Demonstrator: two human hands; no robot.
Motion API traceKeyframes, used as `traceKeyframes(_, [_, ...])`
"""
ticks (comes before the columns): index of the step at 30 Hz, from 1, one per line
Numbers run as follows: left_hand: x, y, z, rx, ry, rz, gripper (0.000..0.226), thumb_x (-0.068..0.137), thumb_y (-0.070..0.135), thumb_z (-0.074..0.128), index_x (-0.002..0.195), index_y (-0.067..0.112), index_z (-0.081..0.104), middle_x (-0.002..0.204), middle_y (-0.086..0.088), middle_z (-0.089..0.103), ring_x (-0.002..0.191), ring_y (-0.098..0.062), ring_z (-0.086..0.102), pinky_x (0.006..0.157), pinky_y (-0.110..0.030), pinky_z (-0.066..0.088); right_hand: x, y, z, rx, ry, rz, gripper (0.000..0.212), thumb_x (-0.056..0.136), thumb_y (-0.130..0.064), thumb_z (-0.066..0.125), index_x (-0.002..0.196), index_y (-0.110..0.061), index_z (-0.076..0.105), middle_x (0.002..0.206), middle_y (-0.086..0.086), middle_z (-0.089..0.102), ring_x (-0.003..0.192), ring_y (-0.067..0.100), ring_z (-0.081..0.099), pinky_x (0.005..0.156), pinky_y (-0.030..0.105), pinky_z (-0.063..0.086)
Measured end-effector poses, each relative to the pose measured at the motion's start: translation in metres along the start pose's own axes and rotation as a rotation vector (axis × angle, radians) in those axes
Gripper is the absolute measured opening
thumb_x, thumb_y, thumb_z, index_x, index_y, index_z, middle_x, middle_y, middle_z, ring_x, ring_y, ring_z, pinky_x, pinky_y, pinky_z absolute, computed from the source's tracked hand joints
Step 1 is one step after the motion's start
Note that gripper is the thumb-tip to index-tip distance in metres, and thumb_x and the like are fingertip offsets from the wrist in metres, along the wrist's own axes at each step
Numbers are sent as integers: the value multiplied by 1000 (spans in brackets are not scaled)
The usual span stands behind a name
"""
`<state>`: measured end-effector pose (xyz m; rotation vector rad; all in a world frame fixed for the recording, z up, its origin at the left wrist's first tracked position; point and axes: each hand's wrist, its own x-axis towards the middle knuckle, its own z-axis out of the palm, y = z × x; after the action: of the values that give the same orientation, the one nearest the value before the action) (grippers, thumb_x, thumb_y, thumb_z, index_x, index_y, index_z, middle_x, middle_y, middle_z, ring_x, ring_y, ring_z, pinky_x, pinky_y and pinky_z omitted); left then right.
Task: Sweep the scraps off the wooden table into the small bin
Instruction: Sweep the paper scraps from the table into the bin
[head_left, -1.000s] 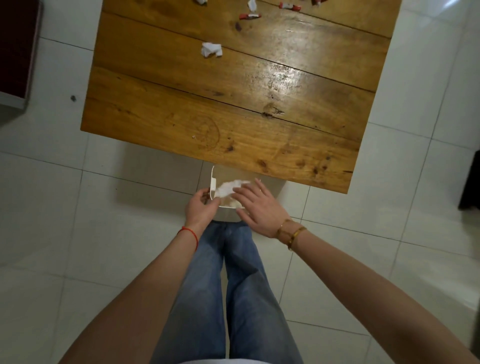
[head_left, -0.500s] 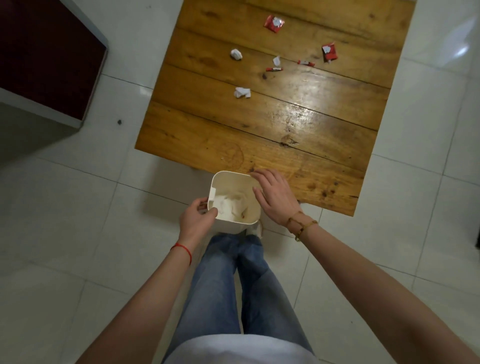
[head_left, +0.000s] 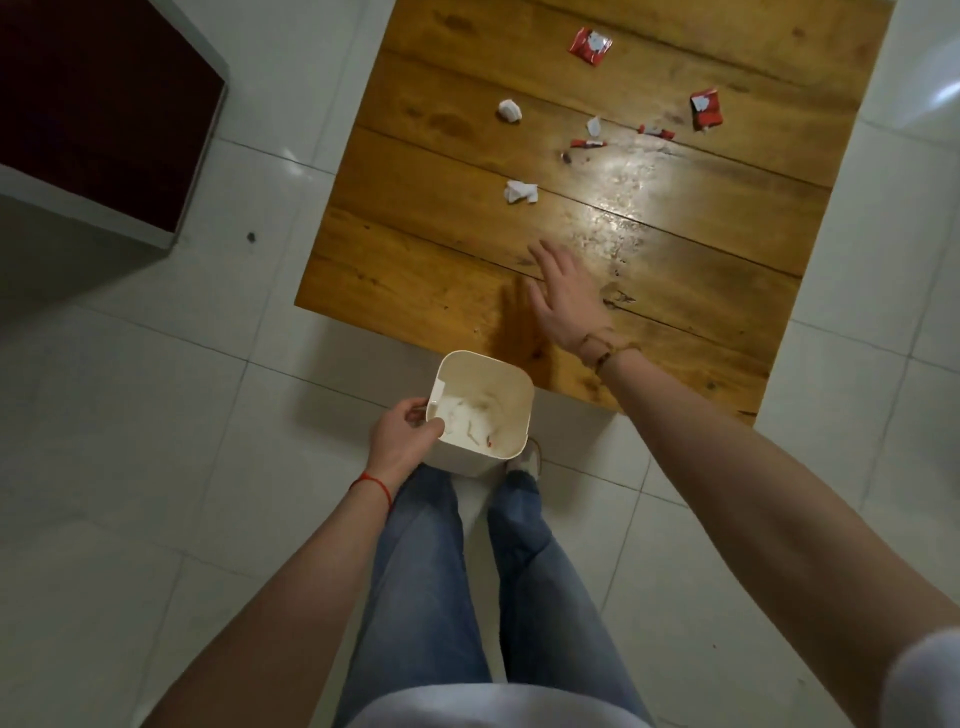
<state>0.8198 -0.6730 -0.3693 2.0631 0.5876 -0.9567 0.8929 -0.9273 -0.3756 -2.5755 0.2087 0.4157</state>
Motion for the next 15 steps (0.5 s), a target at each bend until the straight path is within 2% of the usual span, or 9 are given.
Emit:
traceKeyframes(2, [10, -4, -3, 12, -17, 0, 42, 75, 15, 65, 117, 17, 64, 102, 5, 66, 92, -12, 61, 70, -20, 48, 26, 0, 4, -39, -11, 20, 52, 101, -35, 31, 149, -16, 25, 158, 7, 21, 146, 26, 17, 120, 42, 14])
traceKeyframes(8, [39, -18, -11, 29, -111, -17, 43, 78, 7, 63, 120, 16, 63, 104, 1, 67, 94, -14, 62, 84, -26, 50, 93, 4, 16, -122, -25, 86, 57, 99, -36, 33, 150, -16, 18, 160, 7, 14, 147, 26, 12, 121, 41, 11])
traceKeyframes(15, [65, -33, -22, 40, -120, -94, 43, 78, 10, 63, 121, 19, 62, 96, 7, 65, 81, -2, 59, 72, -18, 48, 130, -4, 32, -118, -62, 71, 60, 100, -34, 33, 152, -14, 11, 161, 7, 7, 148, 25, 5, 121, 38, 6])
